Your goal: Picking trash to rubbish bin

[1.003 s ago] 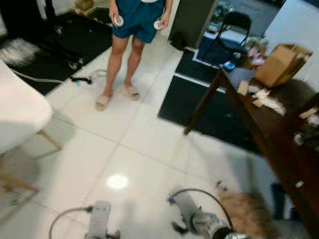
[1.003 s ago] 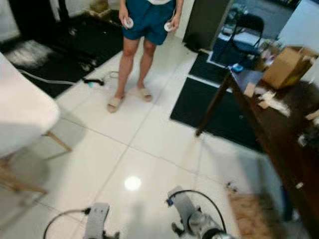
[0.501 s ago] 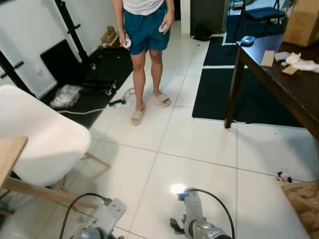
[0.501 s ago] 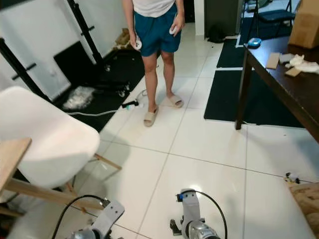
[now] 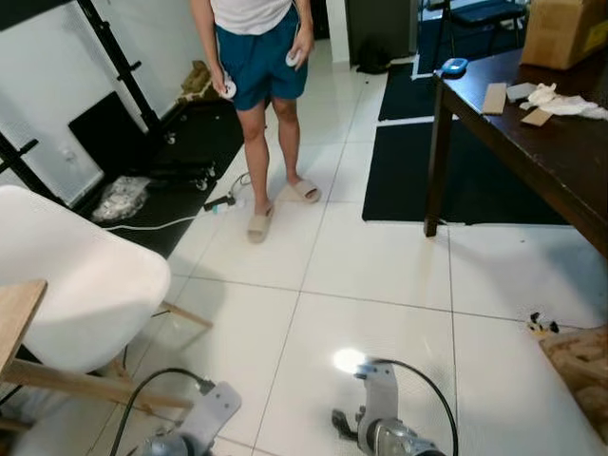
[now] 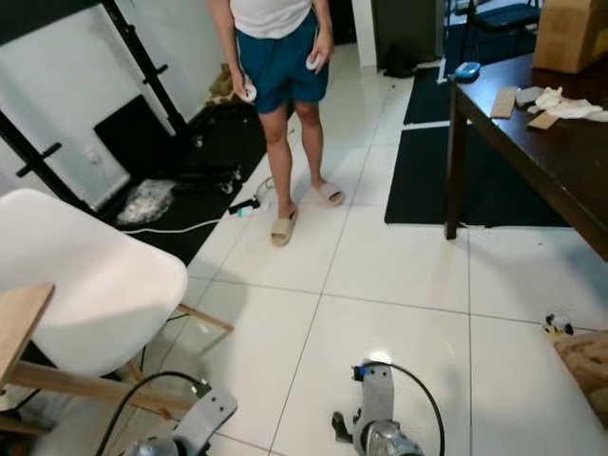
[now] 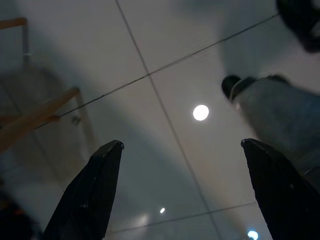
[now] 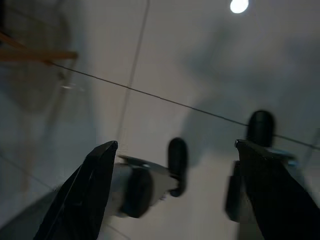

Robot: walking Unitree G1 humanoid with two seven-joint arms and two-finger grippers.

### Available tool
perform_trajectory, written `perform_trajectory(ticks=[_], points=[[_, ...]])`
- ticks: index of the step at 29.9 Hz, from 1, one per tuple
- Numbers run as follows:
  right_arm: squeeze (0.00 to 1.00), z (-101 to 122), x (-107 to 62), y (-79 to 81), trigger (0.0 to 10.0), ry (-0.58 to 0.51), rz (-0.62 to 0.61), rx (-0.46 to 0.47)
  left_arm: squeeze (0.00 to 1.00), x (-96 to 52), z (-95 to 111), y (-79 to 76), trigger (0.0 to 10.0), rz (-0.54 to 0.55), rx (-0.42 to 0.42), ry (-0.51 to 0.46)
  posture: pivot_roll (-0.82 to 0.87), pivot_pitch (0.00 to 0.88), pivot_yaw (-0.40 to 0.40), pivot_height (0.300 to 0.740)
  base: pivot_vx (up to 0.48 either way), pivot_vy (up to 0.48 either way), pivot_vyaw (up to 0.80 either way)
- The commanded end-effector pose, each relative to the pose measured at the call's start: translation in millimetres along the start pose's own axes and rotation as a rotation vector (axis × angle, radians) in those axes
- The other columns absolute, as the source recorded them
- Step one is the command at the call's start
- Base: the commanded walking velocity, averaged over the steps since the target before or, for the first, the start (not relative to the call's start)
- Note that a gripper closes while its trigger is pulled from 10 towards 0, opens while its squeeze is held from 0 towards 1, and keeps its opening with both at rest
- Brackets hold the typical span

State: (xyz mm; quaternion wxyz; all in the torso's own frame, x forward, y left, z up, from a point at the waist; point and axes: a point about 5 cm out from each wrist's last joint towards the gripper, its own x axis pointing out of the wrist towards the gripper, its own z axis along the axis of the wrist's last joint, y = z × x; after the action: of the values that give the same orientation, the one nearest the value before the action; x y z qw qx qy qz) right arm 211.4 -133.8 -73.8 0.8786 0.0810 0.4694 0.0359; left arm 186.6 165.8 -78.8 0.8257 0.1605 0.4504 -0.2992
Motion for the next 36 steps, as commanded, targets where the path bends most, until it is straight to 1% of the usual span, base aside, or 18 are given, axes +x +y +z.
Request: perform_trajectory(ticks=[1, 2, 4, 5, 6, 8, 11, 12, 14, 16, 18, 20, 22, 23, 25, 33, 36], points=[[0.00, -6.3, 0.1, 3.9, 10.0, 0.027, 0.007, -0.019, 0.00, -0.8, -8.9, -2.8, 10.0, 0.007, -0.036, 0.023, 0.09, 0.057, 0.158, 0.740, 0.000, 0.000, 0.00], [0.00, -6.4, -0.1, 1.6, 10.0, 0.035, 0.003, -0.061, 0.00, 0.3, -9.0, -5.2, 10.0, 0.014, -0.067, 0.016, 0.09, 0.055, 0.144, 0.740, 0.000, 0.000, 0.00], [0.00, -6.4, -0.1, 1.6, 10.0, 0.035, 0.003, -0.061, 0.00, 0.3, -9.0, -5.2, 10.0, 0.014, -0.067, 0.016, 0.09, 0.055, 0.144, 0.740, 0.000, 0.000, 0.00], [0.00, -6.3, -0.6, -1.9, 10.0, 0.044, 0.000, -0.115, 0.00, 2.0, -9.0, -9.2, 10.0, 0.022, -0.108, 0.008, 0.10, 0.052, 0.093, 0.740, 0.000, 0.000, 0.00], [0.00, -6.3, -0.6, -1.9, 10.0, 0.044, 0.000, -0.115, 0.00, 2.0, -9.0, -9.2, 10.0, 0.022, -0.108, 0.008, 0.10, 0.052, 0.093, 0.740, 0.000, 0.000, 0.00], [0.00, -4.4, -1.4, -8.1, 10.0, 0.054, -0.002, -0.209, 0.00, 4.7, -8.8, -15.8, 10.0, 0.041, -0.174, -0.007, 0.12, 0.049, 0.044, 0.740, 0.000, 0.000, 0.00], [0.00, -0.3, -1.8, -11.1, 10.0, 0.057, 0.010, -0.315, 0.00, 7.6, -5.4, -20.6, 10.0, 0.068, -0.239, -0.031, 0.13, 0.045, 0.008, 0.740, 0.000, 0.000, 0.00], [0.00, -0.3, -1.8, -11.1, 10.0, 0.057, 0.010, -0.315, 0.00, 7.6, -5.4, -20.6, 10.0, 0.068, -0.239, -0.031, 0.13, 0.045, 0.008, 0.740, 0.000, 0.000, 0.00], [0.00, 3.0, -1.4, -9.3, 10.0, 0.053, 0.027, -0.368, 0.00, 8.9, -2.7, -21.7, 10.0, 0.082, -0.262, -0.041, 0.13, 0.043, -0.008, 0.740, 0.000, 0.000, 0.00], [0.00, 3.0, -1.4, -9.3, 10.0, 0.053, 0.027, -0.368, 0.00, 8.9, -2.7, -21.7, 10.0, 0.082, -0.262, -0.041, 0.13, 0.043, -0.008, 0.740, 0.000, 0.000, 0.00], [0.00, 5.7, -1.1, -7.7, 10.0, 0.048, 0.042, -0.408, 0.00, 9.9, -1.2, -23.1, 10.0, 0.087, -0.271, -0.045, 0.13, 0.046, -0.025, 0.740, 0.000, 0.000, 0.00], [0.00, 5.7, -1.1, -7.7, 10.0, 0.048, 0.042, -0.408, 0.00, 9.9, -1.2, -23.1, 10.0, 0.087, -0.271, -0.045, 0.13, 0.046, -0.025, 0.740, 0.000, 0.000, 0.00], [0.00, 4.4, -1.5, -9.2, 10.0, 0.059, 0.050, -0.441, 0.00, 10.6, -1.8, -26.1, 10.0, 0.084, -0.296, -0.048, 0.14, 0.054, -0.040, 0.740, 0.000, 0.000, 0.00], [0.00, 4.4, -1.5, -9.2, 10.0, 0.059, 0.050, -0.441, 0.00, 10.6, -1.8, -26.1, 10.0, 0.084, -0.296, -0.048, 0.14, 0.054, -0.040, 0.740, 0.000, 0.000, 0.00], [0.00, 2.3, -2.2, -12.5, 10.0, 0.072, 0.048, -0.429, 0.00, 10.7, -2.6, -27.1, 10.0, 0.086, -0.327, -0.053, 0.14, 0.058, -0.043, 0.740, 0.000, 0.000, 0.00], [0.00, 2.8, -2.7, -15.5, 10.0, 0.074, 0.041, -0.403, 0.00, 10.7, -3.1, -27.3, 10.0, 0.091, -0.342, -0.053, 0.14, 0.054, -0.046, 0.740, 0.000, 0.000, 0.00], [0.00, 2.9, -3.0, -17.7, 10.0, 0.078, 0.037, -0.393, 0.00, 11.0, -3.1, -28.3, 10.0, 0.090, -0.344, -0.052, 0.15, 0.061, -0.058, 0.740, 0.000, 0.000, 0.00]])
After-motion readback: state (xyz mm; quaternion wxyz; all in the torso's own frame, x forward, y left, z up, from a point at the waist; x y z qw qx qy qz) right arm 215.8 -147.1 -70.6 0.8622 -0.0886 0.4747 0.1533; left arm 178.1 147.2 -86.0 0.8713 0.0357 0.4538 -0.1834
